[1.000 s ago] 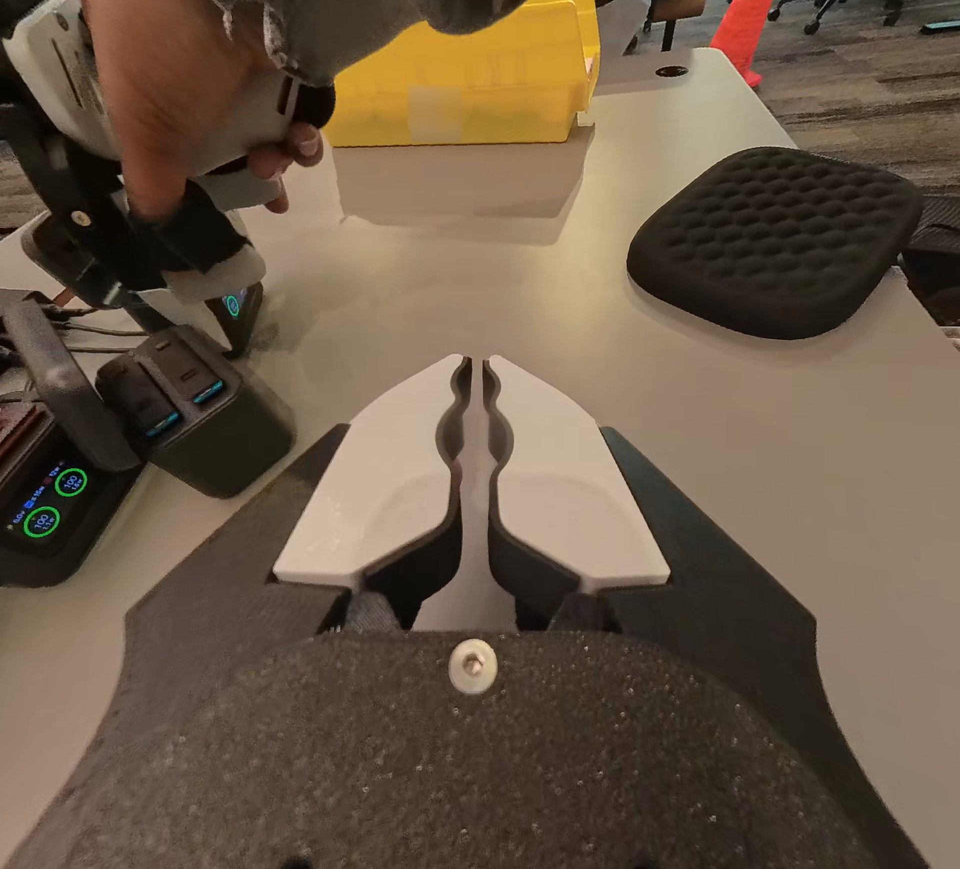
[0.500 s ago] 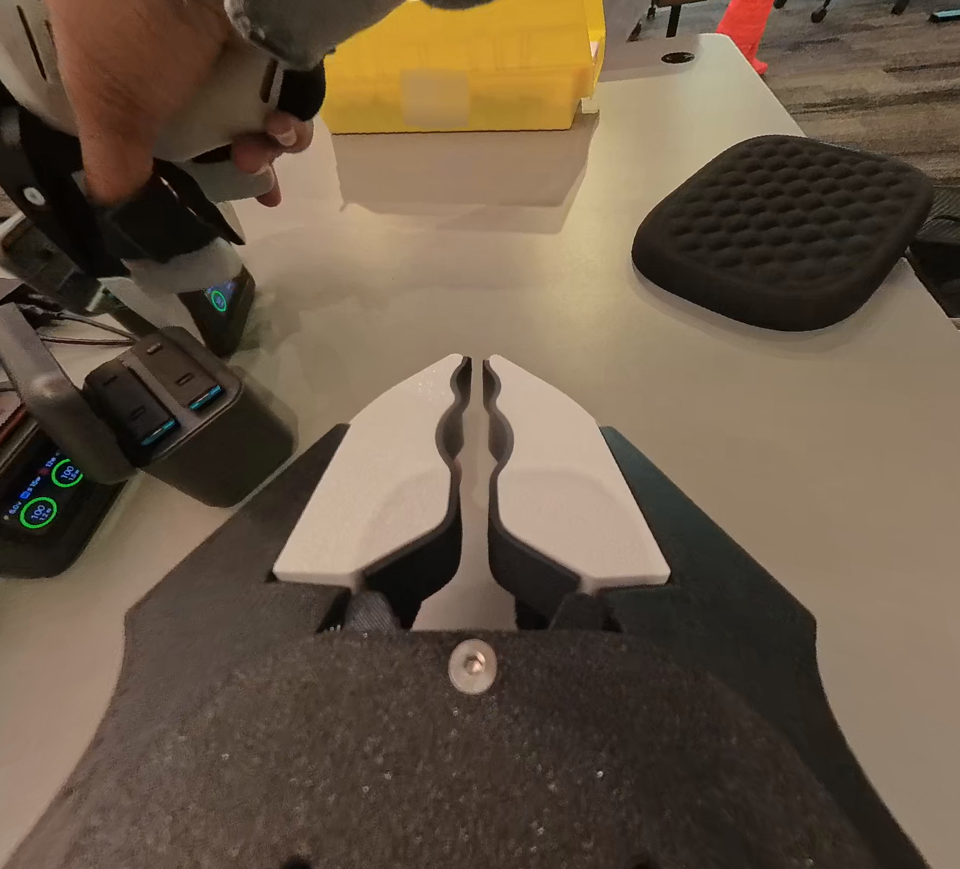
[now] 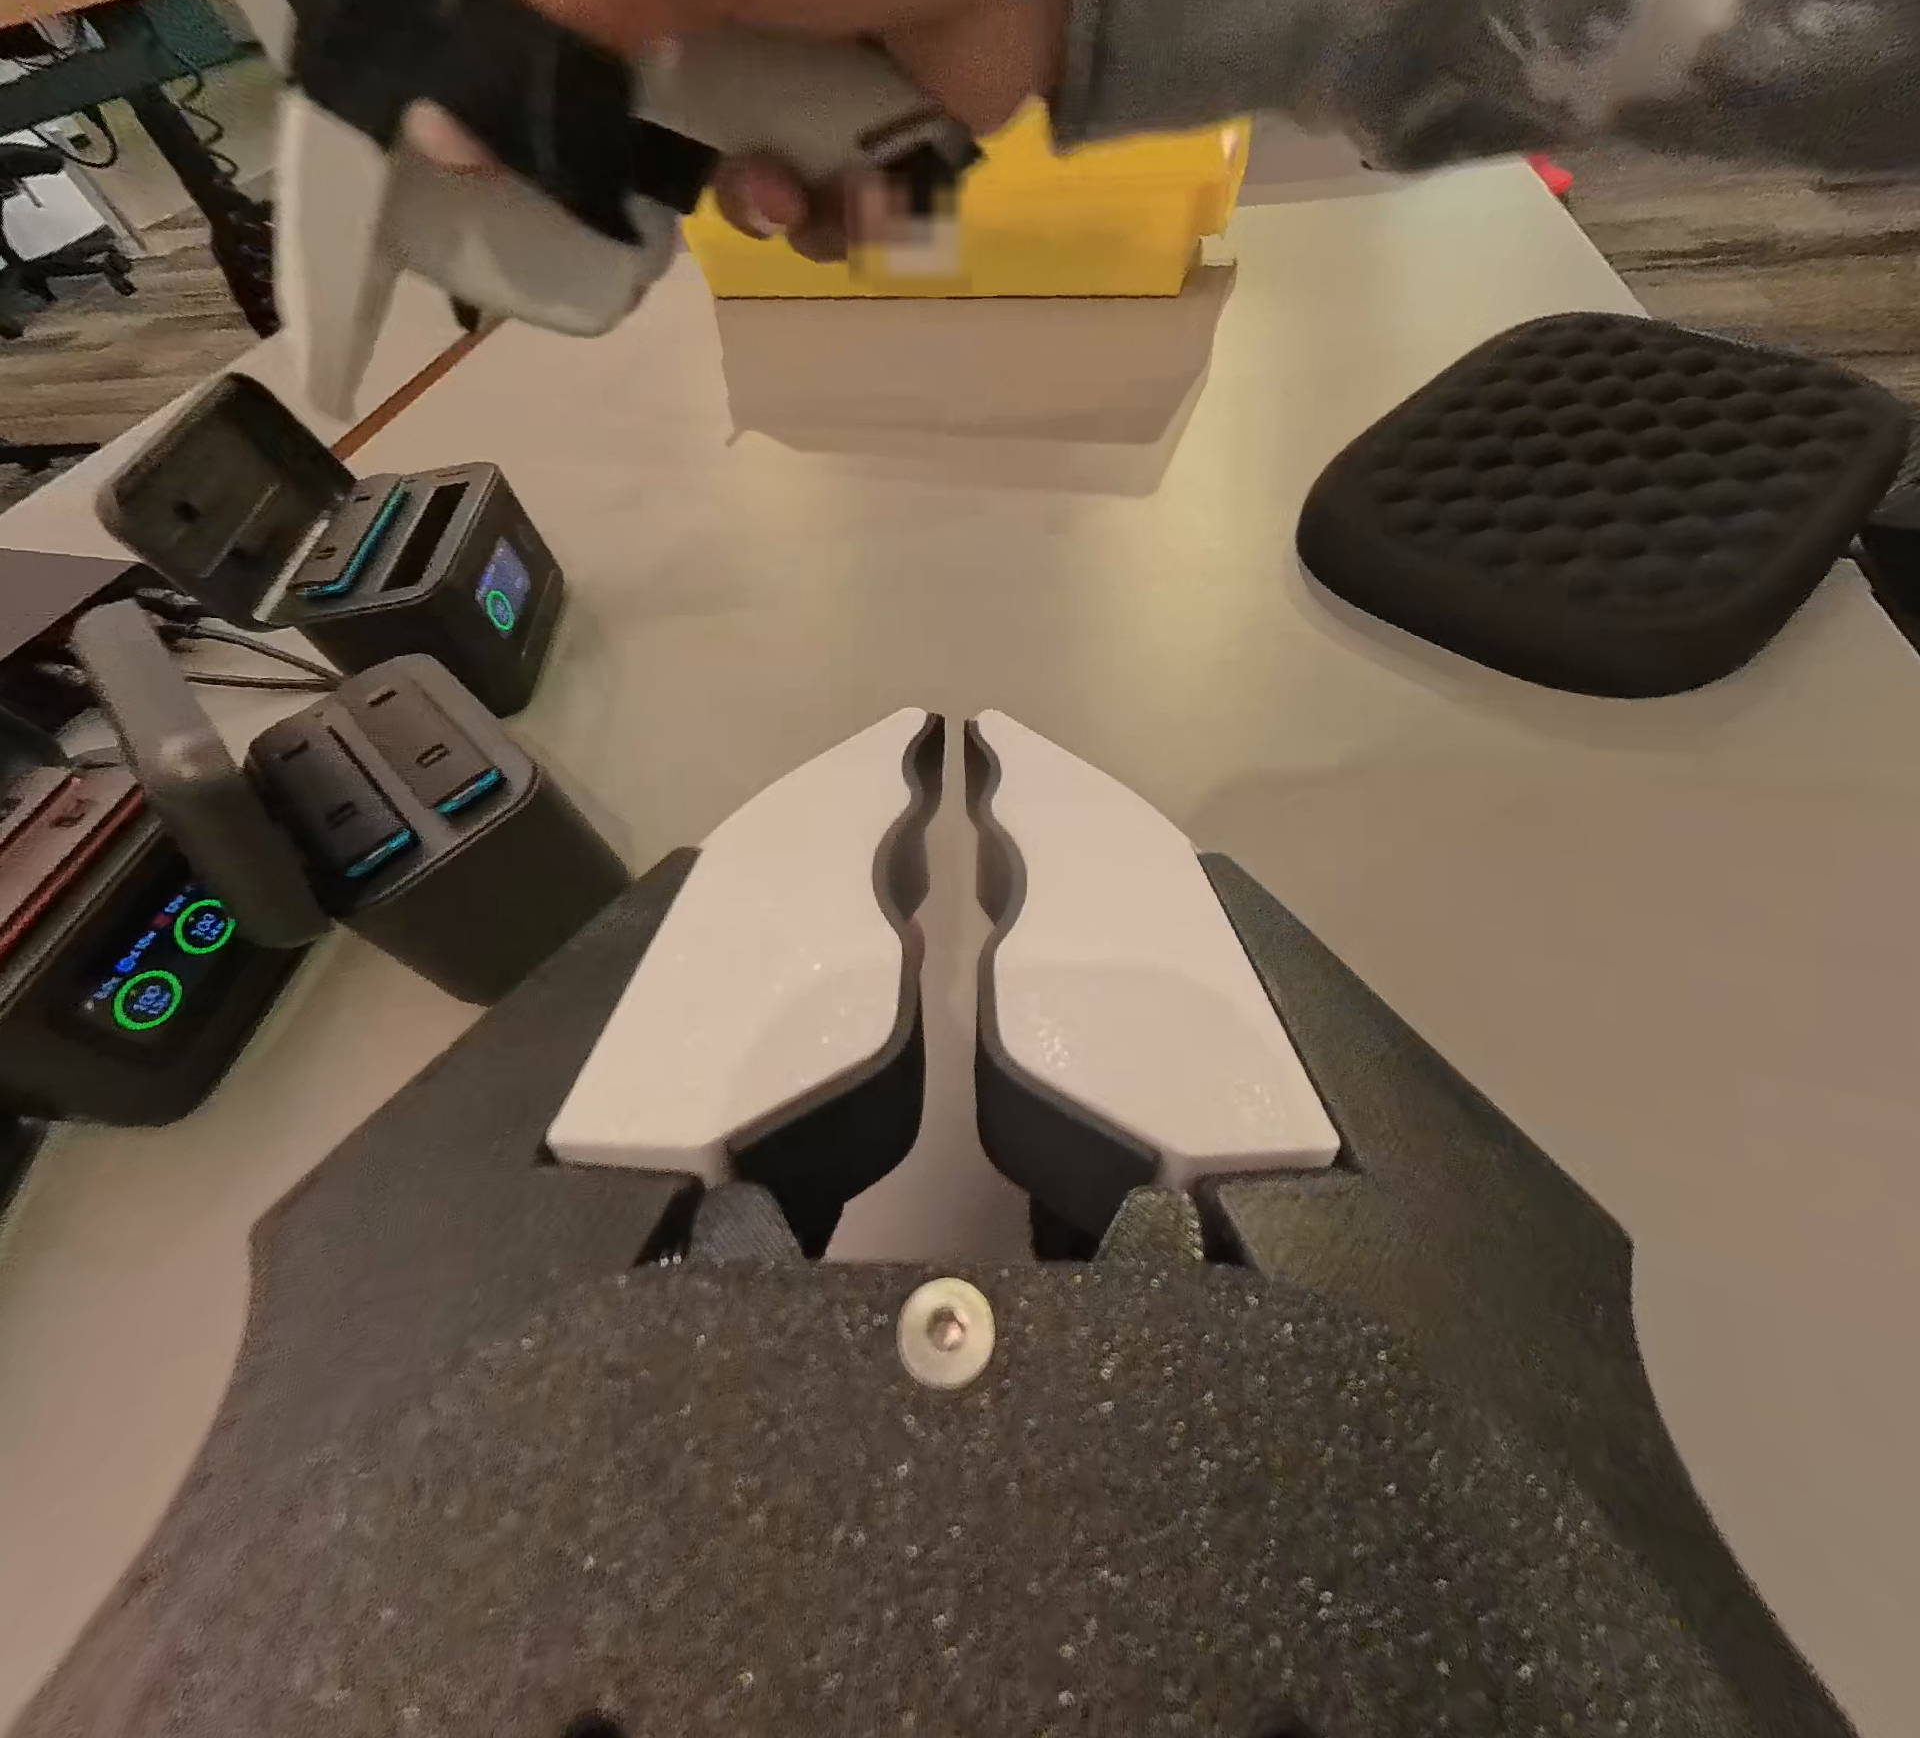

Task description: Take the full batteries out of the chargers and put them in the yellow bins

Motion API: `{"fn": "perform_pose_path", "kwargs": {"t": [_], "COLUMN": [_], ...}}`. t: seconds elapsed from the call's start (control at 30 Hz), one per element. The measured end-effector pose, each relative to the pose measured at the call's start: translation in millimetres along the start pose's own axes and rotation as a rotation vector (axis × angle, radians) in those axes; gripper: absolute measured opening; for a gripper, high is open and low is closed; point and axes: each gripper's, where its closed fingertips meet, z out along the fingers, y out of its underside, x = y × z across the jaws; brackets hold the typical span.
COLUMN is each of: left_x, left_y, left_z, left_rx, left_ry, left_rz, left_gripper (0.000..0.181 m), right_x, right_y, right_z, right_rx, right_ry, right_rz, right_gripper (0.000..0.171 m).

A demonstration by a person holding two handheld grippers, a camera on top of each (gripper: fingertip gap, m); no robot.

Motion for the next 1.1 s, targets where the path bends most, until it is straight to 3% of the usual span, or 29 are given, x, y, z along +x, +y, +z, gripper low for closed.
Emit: {"fn": "perform_pose_path", "kwargs": {"t": [0.2, 0.47, 0.7, 0.9, 1.1], "left_x": [-7.5, -19.7, -39.5, -47.2, -80.1], "left_y": [-3.9, -13.0, -32.3, -52.6, -68.3], "left_z": [-4.2, -13.9, -52.9, -119.0, -237.3], "left_rx": [0.023, 0.056, 0.154, 0.193, 0.095], "left_ry": [-0.035, -0.108, -0.236, -0.391, -0.672], "left_rz": [-0.014, -0.02, -0.071, -0.072, -0.045], "left_gripper": [0.003, 0.003, 0.003, 0.003, 0.0], "right_x": [-1.4, 2.8, 2.8, 2.0, -1.4], "right_y": [21.9, 68.0, 87.4, 91.7, 91.6], "right_z": [-42.4, -67.5, -70.8, -70.8, -71.1], "right_rx": [0.335, 0.46, 0.546, 0.568, 0.584], "right_ry": [0.004, 0.099, 0.151, 0.152, 0.103], "right_rz": [-0.018, -0.084, -0.123, -0.132, -0.139], "right_gripper": [0.068, 0.043, 0.021, 0.0, 0.0]}}
